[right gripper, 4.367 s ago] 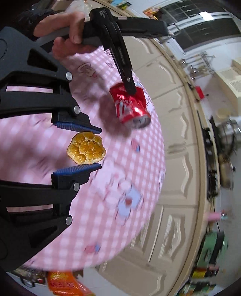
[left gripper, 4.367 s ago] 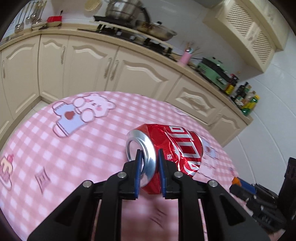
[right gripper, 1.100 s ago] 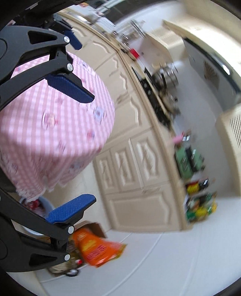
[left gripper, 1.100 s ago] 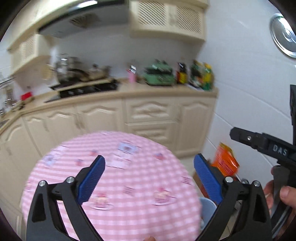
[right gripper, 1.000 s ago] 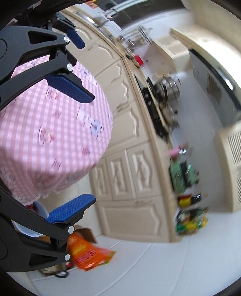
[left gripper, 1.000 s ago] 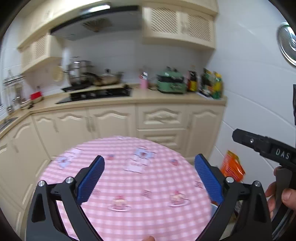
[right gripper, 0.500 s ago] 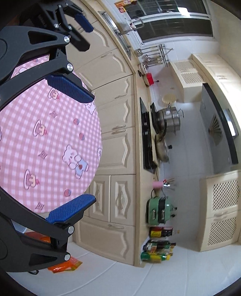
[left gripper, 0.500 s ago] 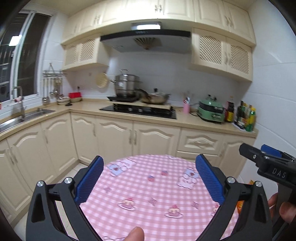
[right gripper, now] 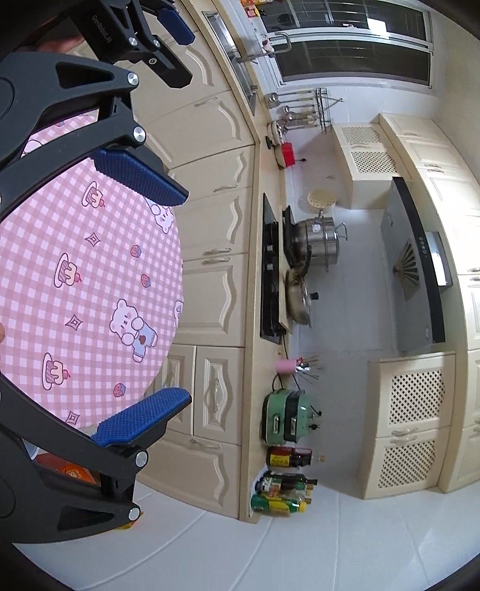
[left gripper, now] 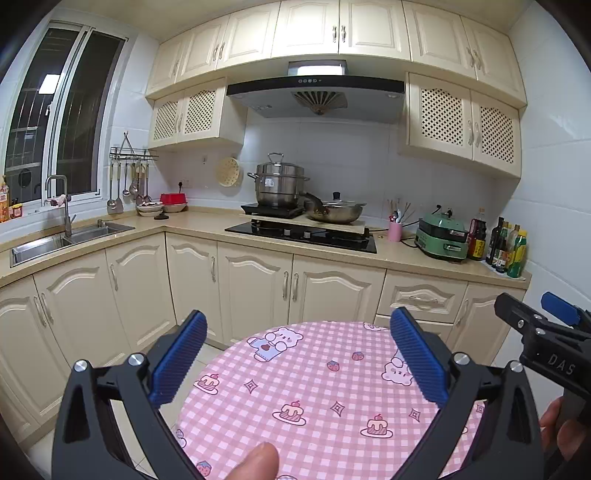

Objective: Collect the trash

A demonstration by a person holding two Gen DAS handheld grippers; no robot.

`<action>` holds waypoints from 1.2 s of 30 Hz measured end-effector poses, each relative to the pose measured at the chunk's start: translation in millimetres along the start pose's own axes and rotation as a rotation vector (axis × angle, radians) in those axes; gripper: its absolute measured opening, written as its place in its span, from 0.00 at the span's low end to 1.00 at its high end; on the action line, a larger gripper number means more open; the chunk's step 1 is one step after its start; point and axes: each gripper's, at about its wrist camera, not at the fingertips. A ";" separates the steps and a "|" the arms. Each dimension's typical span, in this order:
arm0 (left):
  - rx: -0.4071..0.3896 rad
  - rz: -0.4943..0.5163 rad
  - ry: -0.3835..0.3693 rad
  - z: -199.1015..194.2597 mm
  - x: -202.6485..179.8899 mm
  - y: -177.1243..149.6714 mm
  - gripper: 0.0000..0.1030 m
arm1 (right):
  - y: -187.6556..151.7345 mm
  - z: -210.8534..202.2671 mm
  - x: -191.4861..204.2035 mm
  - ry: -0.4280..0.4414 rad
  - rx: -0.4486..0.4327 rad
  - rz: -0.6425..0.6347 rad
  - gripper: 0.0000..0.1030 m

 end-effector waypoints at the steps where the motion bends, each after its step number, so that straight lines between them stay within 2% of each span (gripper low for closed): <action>1: -0.001 -0.001 -0.002 0.4 -0.9 0.3 0.95 | -0.2 -1.5 -0.6 0.000 -0.003 0.004 0.94; 24: 0.006 0.018 -0.015 0.4 -14.1 -0.6 0.95 | -3.3 -19.6 -0.9 -0.040 -0.065 0.023 0.94; 36: -0.038 0.046 -0.009 -0.5 -20.5 -3.5 0.95 | -1.6 -15.8 -2.0 -0.026 -0.050 0.021 0.94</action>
Point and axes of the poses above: each gripper's, at about its wrist camera, not at the fingertips, and z roughly the way its jaws point, x to its left, y to its top, and after that the axes turned 13 degrees about x, right-handed
